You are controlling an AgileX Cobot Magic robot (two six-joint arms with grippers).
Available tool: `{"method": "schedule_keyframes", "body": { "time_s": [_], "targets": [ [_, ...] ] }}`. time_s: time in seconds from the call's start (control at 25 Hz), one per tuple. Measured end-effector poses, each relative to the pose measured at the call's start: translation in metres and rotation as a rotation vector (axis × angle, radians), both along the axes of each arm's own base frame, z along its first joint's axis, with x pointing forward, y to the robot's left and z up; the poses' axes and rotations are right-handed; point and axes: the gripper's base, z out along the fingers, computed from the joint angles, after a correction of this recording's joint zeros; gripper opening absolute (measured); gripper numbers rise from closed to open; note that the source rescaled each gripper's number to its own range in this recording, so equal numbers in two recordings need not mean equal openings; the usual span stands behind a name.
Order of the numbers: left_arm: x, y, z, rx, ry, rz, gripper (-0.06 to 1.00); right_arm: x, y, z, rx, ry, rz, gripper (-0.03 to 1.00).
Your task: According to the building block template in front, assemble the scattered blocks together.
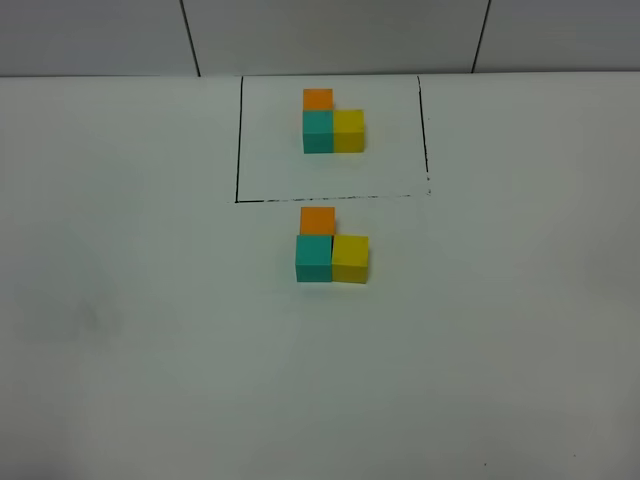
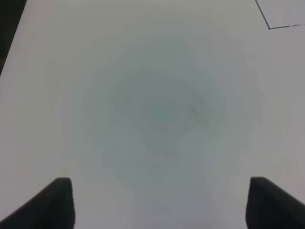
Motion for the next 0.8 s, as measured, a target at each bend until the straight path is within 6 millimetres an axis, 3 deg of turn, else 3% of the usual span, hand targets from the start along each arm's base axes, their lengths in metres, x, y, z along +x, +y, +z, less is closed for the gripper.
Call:
{"method": "schedule_keyframes", "body": {
  "time_s": [0.8],
  "targets": [
    [0.0000,0.0000,0.0000,0.000,0.000,0.000,0.81,0.0000,0.0000,0.0000,0.005,0.001,-0.002,0.80]
  ]
}}
